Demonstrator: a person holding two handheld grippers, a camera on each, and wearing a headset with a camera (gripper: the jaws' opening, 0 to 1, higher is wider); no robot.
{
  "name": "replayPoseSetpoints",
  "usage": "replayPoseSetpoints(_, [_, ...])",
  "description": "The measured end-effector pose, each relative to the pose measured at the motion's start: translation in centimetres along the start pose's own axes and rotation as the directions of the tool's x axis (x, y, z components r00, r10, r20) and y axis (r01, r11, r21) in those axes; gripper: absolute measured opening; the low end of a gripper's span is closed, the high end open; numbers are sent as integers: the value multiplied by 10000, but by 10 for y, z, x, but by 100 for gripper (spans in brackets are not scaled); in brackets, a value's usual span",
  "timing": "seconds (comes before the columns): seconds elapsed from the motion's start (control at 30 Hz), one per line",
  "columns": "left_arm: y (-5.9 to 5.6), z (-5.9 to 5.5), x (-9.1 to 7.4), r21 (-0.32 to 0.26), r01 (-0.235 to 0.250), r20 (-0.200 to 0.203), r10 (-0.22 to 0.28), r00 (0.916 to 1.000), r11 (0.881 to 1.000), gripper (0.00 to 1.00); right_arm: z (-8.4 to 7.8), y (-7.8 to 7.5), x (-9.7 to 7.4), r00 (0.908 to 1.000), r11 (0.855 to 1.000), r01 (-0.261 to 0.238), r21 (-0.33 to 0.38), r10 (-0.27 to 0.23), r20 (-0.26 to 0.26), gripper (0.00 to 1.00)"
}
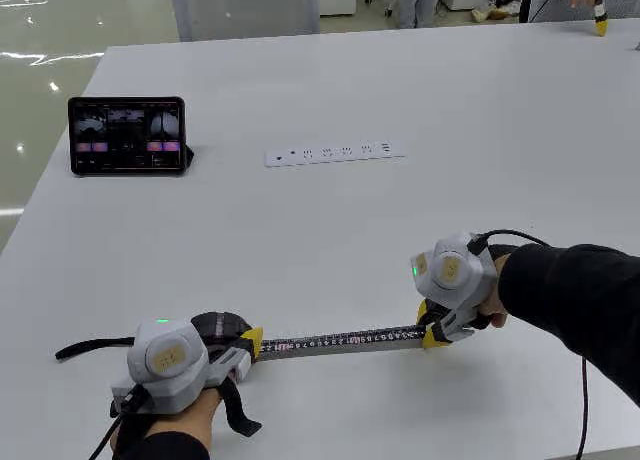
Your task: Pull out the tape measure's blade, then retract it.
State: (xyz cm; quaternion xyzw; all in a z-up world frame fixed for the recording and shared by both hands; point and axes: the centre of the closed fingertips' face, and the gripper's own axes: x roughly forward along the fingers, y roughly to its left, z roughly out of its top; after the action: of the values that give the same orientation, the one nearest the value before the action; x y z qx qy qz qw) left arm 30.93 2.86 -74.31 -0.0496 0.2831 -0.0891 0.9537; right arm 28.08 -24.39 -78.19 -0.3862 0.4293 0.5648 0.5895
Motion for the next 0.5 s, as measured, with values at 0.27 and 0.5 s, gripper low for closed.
replayPoseSetpoints(0.27, [0,2,-1,620,-126,114,119,9999,9980,60,0,-1,1,9998,9998,64,179,-67,179,10])
replayPoseSetpoints(0.5, [0,0,0,707,-72,-144,82,9999,9975,59,1,-1,0,9997,9995,46,301,-53,225,10])
